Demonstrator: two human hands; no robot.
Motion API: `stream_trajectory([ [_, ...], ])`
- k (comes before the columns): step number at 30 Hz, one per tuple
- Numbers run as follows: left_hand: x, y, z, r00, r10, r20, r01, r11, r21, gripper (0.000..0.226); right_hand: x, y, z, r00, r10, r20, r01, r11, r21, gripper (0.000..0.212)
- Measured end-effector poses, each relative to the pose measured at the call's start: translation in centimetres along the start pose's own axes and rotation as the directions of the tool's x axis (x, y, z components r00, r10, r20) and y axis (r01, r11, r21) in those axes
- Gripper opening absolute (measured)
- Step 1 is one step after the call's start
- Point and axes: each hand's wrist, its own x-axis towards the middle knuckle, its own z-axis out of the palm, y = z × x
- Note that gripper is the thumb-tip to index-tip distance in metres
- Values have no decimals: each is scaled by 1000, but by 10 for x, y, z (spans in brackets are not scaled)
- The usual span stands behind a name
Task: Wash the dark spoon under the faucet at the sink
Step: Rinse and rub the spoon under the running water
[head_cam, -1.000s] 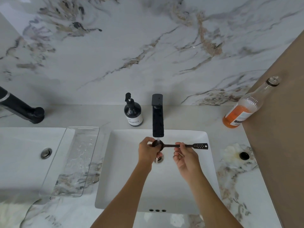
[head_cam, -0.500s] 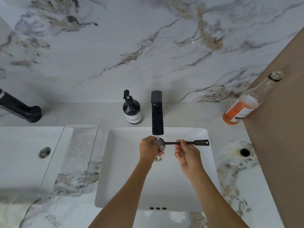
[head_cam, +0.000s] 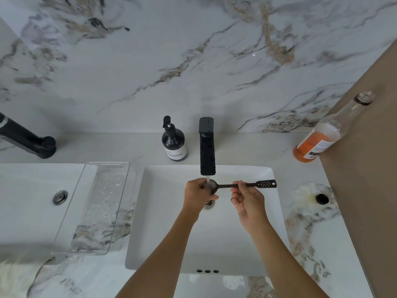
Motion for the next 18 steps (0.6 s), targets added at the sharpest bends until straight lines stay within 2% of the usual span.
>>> stream_trajectory([
  [4,-4,4,2,998,-51,-29,49,996,-76,12,0,0,2,1000,-12,17,12,1000,5,17],
  [8,-1,5,1,997,-16,-74,20,999,50,33,-1,0,3,1000,-10,11,10,1000,-3,18],
  [11,3,0,0,1000,-14,-9,14,1000,9,34,0,-2,3,1000,-12,-4,12,1000,5,18],
  [15,5,-2,-2,998,-65,26,66,996,-52,23,-2,-2,4,1000,-22,11,23,1000,-20,18],
  [18,2,3,-4,997,-82,-2,82,996,-35,36,-3,-1,5,1000,-22,18,22,999,-24,17],
])
